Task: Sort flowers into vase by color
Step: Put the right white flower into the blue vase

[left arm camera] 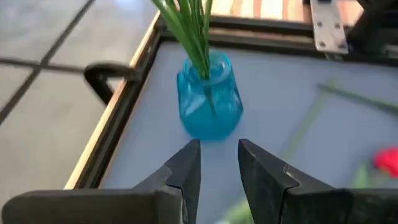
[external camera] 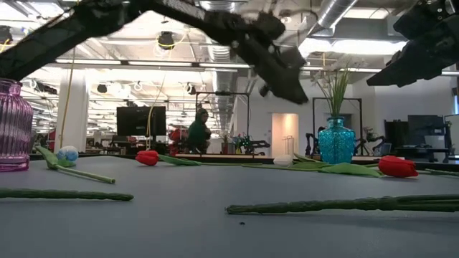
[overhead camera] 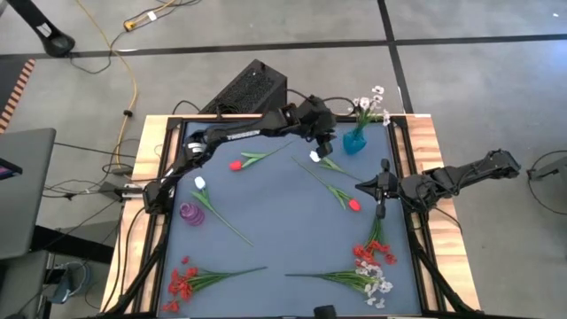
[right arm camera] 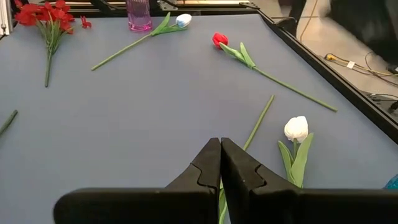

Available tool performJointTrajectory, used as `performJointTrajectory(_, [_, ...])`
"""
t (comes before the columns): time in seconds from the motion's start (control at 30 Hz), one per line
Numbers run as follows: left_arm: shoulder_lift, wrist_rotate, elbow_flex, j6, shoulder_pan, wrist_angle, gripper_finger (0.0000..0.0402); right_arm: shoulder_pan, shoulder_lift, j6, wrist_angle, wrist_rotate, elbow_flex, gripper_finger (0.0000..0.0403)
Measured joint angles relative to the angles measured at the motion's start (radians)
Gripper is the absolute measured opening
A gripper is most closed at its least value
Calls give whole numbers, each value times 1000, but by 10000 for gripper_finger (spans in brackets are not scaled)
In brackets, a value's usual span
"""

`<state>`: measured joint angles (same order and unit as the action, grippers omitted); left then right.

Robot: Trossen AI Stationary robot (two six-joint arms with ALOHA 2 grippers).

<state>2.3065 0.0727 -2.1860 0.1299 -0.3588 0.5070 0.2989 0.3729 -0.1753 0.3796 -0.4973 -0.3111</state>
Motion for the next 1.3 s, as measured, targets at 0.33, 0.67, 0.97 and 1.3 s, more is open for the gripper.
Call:
performJointTrajectory(0.33, [-249, -24, 51, -48, 74, 414, 96, 0, 10, -1, -22, 2, 0, 38])
performJointTrajectory(0.67, [-675, -145, 471, -93, 212, 238, 96, 1, 126, -45, -70, 2, 0, 38])
performJointTrajectory(0.97, [-1181, -158, 1117, -216, 261, -172, 96, -6, 265, -128, -122, 1, -46, 38])
performJointTrajectory(1.3, [-1514, -54, 1716, -274, 394, -897, 96, -123, 422, -173, -96, 1, -135, 38])
